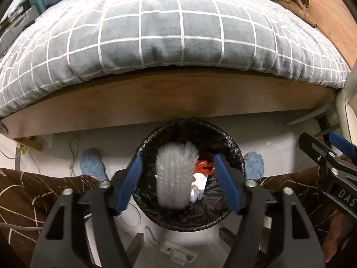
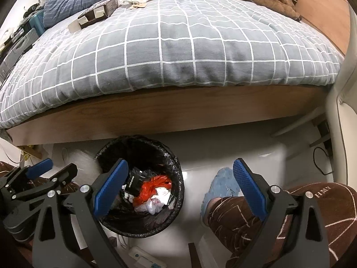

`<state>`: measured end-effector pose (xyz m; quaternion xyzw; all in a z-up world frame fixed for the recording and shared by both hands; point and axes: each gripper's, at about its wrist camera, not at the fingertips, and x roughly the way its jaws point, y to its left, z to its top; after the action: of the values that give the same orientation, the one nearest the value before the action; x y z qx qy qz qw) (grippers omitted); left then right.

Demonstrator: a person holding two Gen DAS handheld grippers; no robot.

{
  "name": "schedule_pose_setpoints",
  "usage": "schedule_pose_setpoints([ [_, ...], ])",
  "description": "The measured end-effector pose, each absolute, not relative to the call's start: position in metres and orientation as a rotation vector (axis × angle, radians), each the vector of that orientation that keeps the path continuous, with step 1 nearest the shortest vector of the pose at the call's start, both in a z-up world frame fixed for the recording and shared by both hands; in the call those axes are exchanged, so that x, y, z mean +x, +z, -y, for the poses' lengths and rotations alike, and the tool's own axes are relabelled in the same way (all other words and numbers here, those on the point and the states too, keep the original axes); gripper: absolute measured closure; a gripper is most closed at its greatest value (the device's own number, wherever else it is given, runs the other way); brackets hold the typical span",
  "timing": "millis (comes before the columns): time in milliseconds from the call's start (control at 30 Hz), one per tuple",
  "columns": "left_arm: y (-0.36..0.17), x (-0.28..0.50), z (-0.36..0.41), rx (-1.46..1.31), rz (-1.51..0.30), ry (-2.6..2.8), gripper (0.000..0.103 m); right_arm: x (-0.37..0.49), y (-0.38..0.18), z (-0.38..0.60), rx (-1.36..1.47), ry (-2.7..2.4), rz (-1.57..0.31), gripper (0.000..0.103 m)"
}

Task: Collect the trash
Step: 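Open the right tool to drop the bag while the left tool drops the bubble wrap into the bin, then move both tools back over the bed toward the brown box and tissue packet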

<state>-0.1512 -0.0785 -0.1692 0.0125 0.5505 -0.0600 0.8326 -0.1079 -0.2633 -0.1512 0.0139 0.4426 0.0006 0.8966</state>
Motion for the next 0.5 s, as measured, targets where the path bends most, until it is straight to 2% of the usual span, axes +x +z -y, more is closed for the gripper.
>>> schedule_pose_setpoints([
  [100,-0.162,-0.15,0.074,0.018,-1.149,-0.121,0.019,-0.108,-0.149,0.262,0.027,0.007,-0.914,0.012],
  [267,-0.15,-0.15,0.064,0.011,-1.112,-0.097,0.006,-0.108,-0.137,0.259,0.017,0.017,-0.889,0.012],
  [500,-0.12,-0.144,0.05,0.004,-1.067,-0.062,0.006,-0.103,-0.114,0.256,-0.001,0.041,-0.854,0.012],
])
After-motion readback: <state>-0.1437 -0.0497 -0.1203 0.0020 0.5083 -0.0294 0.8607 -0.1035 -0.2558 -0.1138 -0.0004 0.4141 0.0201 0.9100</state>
